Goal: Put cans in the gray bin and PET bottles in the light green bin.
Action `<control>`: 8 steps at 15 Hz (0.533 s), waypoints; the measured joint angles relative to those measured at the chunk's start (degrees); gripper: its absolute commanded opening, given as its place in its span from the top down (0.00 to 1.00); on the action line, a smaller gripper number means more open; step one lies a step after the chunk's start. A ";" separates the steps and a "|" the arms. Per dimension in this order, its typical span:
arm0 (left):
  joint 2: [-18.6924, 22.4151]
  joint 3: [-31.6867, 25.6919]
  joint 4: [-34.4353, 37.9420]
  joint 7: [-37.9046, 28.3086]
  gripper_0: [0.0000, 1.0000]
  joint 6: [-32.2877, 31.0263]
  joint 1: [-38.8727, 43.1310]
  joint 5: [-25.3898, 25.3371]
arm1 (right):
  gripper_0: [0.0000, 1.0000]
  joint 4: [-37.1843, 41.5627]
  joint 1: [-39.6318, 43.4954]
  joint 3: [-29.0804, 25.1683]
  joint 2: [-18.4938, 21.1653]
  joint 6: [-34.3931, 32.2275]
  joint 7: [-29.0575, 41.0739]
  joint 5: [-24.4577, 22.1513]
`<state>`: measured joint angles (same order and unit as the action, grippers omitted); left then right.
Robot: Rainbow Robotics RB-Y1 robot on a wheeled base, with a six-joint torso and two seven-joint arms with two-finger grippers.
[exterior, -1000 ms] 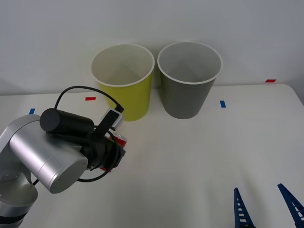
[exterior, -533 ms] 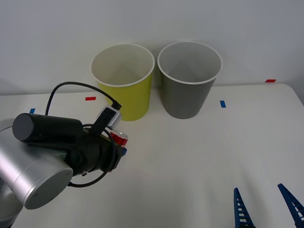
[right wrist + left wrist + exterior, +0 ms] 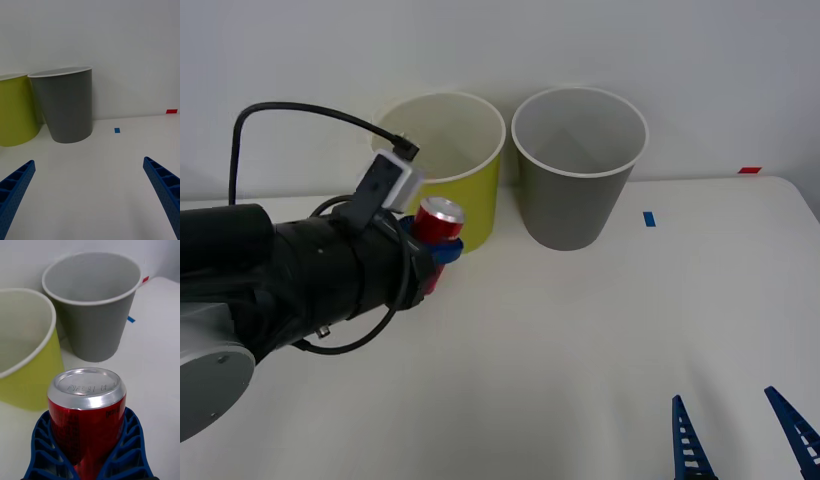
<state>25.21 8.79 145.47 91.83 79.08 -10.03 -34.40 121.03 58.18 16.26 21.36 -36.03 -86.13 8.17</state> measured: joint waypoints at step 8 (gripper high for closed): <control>-2.26 -12.34 1.96 5.04 1.00 -7.34 -3.94 -11.36 | 0.00 0.00 0.00 0.00 0.00 0.00 0.00 0.00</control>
<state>22.95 -3.55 147.44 96.87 71.74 -13.96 -45.76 121.03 58.18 16.26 21.36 -36.03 -86.13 8.17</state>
